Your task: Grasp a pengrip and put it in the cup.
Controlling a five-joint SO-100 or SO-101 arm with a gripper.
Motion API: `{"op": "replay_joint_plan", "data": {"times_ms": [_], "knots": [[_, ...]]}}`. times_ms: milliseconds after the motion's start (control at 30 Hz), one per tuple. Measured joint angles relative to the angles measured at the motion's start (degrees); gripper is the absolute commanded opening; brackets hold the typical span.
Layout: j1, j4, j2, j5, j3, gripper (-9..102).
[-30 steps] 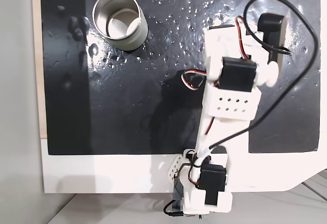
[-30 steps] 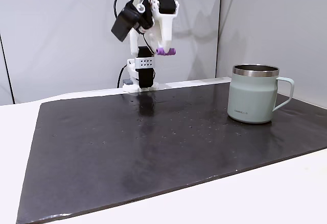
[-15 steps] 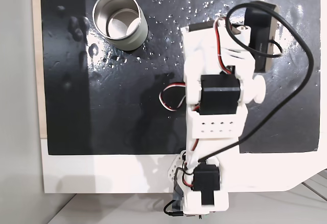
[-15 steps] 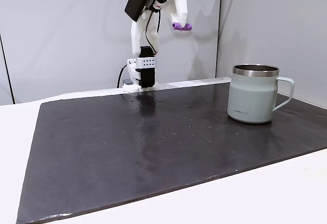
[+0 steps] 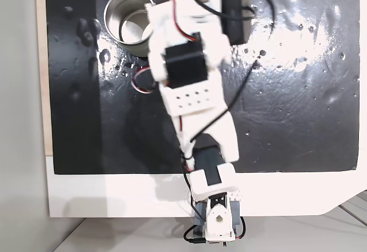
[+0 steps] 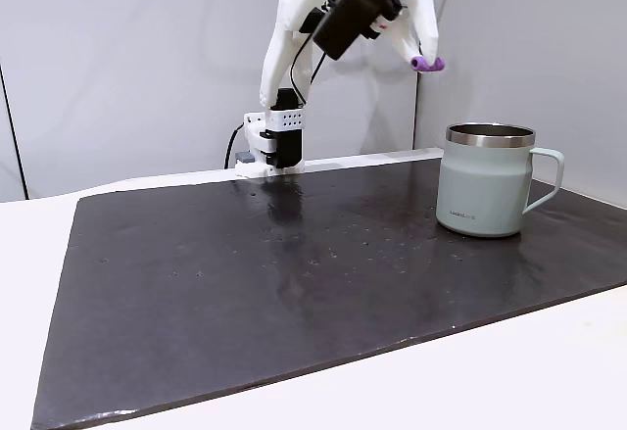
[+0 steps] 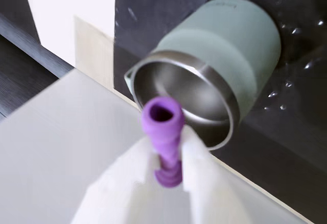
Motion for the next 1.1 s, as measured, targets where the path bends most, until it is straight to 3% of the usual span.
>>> {"op": "replay_joint_plan", "data": {"times_ms": [533, 767, 1100], "knots": [[-6.33, -1.85, -9.84, 1.32, -9.67, 0], [-6.77, -1.85, -9.93, 1.41, -9.67, 27], [-6.77, 1.05, -13.97, 1.41, -17.23, 27]]}}
